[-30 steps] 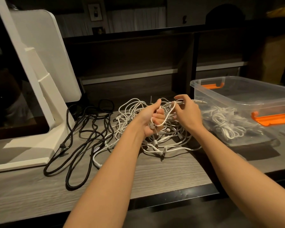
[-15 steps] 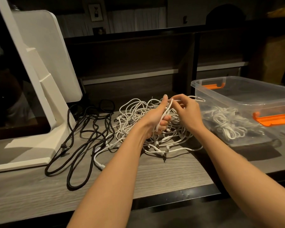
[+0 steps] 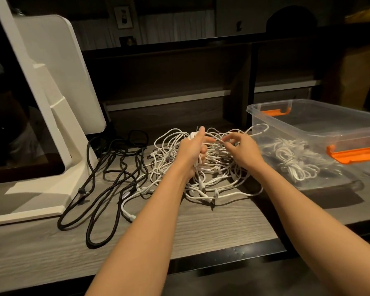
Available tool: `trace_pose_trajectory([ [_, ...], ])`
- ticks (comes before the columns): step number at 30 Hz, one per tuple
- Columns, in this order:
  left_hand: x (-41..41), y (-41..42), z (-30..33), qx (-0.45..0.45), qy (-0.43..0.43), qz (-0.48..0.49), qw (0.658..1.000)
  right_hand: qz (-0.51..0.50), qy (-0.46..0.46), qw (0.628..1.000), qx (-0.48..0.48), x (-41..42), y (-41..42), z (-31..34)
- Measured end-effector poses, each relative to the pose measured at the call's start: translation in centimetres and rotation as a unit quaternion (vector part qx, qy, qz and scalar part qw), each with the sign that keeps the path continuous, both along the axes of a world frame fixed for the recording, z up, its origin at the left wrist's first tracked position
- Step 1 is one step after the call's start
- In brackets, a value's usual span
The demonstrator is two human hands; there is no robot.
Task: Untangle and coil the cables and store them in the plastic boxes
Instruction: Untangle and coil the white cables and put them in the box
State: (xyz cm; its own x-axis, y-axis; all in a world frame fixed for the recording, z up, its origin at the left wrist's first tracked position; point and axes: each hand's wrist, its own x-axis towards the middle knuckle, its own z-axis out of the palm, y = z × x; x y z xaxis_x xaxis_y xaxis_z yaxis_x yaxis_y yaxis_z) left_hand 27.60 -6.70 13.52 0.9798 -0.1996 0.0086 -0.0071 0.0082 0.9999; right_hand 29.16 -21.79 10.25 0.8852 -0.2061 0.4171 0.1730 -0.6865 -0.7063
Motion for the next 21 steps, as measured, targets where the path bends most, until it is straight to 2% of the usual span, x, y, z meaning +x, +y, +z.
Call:
trace_pose_trajectory([
  [10, 0.13, -0.81, -0.35, 0.004, -0.045, 0.132, 0.99, 0.025, 0.019, 0.999, -0.008, 0.13, 0.47, -0.04],
  [12, -0.01, -0.89, -0.21, -0.042, -0.059, 0.093, 0.993, 0.037, 0.008, 0.999, 0.016, -0.05, 0.58, 0.13],
  [15, -0.69, -0.87, 0.2, -0.11, -0.071, -0.017, 0.991, 0.062, 0.004, 0.996, 0.061, -0.39, 0.54, 0.34],
  [18, -0.76, -0.78, 0.34, -0.185, -0.025, -0.061, 0.98, 0.089, 0.007, 0.987, 0.137, -0.59, 0.37, 0.37],
  [21, -0.32, -0.49, 0.35, -0.232, 0.048, -0.046, 0.97, 0.087, 0.01, 0.977, 0.193, -0.63, 0.5, 0.37],
])
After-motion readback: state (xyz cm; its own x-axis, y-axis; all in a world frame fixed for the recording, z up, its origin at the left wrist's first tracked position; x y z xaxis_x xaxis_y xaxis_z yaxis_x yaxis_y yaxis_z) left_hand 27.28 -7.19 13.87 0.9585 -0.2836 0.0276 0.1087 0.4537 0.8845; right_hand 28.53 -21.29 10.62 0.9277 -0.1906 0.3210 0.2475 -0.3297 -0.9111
